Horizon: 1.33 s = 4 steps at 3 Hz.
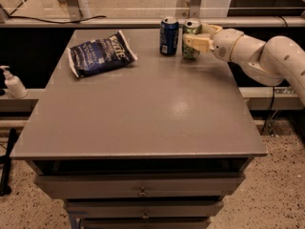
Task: Move green can near pepsi can
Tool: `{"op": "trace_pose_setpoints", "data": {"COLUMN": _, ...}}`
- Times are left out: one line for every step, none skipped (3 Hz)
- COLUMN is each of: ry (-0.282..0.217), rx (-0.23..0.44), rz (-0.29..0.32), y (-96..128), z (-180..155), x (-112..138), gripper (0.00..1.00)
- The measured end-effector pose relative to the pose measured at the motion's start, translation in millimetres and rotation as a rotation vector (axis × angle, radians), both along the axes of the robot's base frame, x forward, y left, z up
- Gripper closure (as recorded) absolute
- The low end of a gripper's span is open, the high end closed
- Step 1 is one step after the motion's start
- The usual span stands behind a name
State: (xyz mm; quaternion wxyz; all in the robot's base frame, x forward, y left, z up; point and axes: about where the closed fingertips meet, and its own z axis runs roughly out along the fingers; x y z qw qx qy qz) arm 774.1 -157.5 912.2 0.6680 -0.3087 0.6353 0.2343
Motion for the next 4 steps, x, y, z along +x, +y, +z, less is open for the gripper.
{"op": "trace_pose_setpoints", "data": {"ry": 0.036, "rx": 0.037, "rz": -0.012, "y": 1.6, "z": -6.3, "x": 5.1, "gripper": 0.84}}
{"op": "trace_pose_setpoints", "data": {"ry": 0.060, "rx": 0.064, "rz": -0.025, "y": -0.2, "z": -10.2, "x": 6.4, "gripper": 0.61}}
{"op": "trace_pose_setpoints", "data": {"ry": 0.077, "rx": 0.076, "rz": -0.033, "y": -1.6, "z": -13.3, "x": 7.1, "gripper": 0.38}}
{"op": "trace_pose_setpoints", "data": {"ry": 0.092, "rx": 0.072, "rz": -0.034, "y": -1.1, "z": -16.8, "x": 6.9, "gripper": 0.13}}
